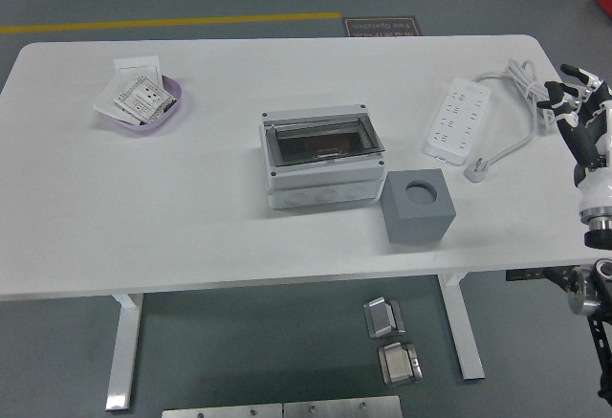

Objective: Pick up the cylinder from the cube,place it in the box,flap close box

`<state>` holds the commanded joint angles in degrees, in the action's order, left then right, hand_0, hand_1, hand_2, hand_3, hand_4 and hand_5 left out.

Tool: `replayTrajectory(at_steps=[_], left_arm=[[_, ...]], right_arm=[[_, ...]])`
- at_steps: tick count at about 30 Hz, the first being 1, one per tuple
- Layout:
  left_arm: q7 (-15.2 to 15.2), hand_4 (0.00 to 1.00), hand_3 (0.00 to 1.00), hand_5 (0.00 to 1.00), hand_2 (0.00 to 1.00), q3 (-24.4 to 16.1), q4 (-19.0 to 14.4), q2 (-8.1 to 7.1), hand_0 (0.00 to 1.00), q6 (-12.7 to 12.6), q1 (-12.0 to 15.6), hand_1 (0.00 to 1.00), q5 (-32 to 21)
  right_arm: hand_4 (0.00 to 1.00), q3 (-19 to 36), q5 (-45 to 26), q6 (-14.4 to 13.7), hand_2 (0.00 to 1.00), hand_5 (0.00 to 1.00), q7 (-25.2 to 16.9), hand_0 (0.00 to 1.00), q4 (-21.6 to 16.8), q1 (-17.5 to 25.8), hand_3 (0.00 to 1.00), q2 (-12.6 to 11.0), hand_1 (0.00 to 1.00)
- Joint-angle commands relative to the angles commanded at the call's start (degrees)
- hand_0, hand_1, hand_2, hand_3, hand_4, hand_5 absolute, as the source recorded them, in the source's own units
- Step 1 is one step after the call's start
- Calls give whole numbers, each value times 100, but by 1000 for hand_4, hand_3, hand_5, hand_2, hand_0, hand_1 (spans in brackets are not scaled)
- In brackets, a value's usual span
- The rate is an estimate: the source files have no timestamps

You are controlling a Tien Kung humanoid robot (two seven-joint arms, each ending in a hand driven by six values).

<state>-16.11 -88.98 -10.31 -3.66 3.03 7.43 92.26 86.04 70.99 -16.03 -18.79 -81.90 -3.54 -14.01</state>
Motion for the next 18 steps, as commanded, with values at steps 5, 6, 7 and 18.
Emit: replayTrajectory(at_steps=[5, 6, 7, 18], left_arm=[[7, 617, 646, 410, 585, -2, 0, 83, 677, -2, 2, 682, 14], [10, 617, 646, 410, 585, -6, 0, 97, 677, 0, -4, 682, 29], [14, 617, 646, 410, 585, -9, 0, 105, 677, 0, -9, 682, 40], [33, 617, 646, 406, 585, -24, 0, 158, 677, -10, -25, 681, 82]], right_arm=[[977, -345, 26, -19, 590, 615, 51, 606, 101, -283, 710, -49, 455], [977, -440, 46, -26, 590, 615, 67, 606, 130, -354, 710, -51, 455], [977, -518, 74, -33, 590, 615, 83, 606, 153, -414, 710, -52, 455], [978, -1231, 458, -119, 593, 627, 253, 614, 457, -1093, 709, 54, 457]])
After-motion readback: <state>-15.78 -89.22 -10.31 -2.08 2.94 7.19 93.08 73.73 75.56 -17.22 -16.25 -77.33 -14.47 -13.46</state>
